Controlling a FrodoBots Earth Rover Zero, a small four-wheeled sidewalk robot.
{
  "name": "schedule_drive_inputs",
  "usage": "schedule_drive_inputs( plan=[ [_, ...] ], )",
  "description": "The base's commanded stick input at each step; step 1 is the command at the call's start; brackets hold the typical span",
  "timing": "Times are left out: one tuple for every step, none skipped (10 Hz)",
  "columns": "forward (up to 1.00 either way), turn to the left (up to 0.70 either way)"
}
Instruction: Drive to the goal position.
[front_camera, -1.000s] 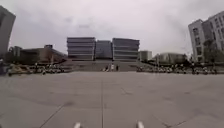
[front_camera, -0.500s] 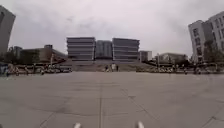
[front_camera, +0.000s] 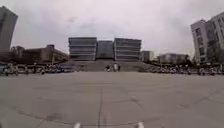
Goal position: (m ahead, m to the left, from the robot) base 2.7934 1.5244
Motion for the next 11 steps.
schedule_drive_inputs(
  plan=[
    [0.5, 0.13],
    [0.5, 0.06],
    [0.5, 0.0],
    [0.5, 0.0],
    [0.5, 0.0],
    [0.5, 0.0],
    [0.5, 0.0],
    [0.5, 0.0],
    [0.5, 0.0],
    [0.5, 0.0],
    [0.5, 0.0]
  ],
)
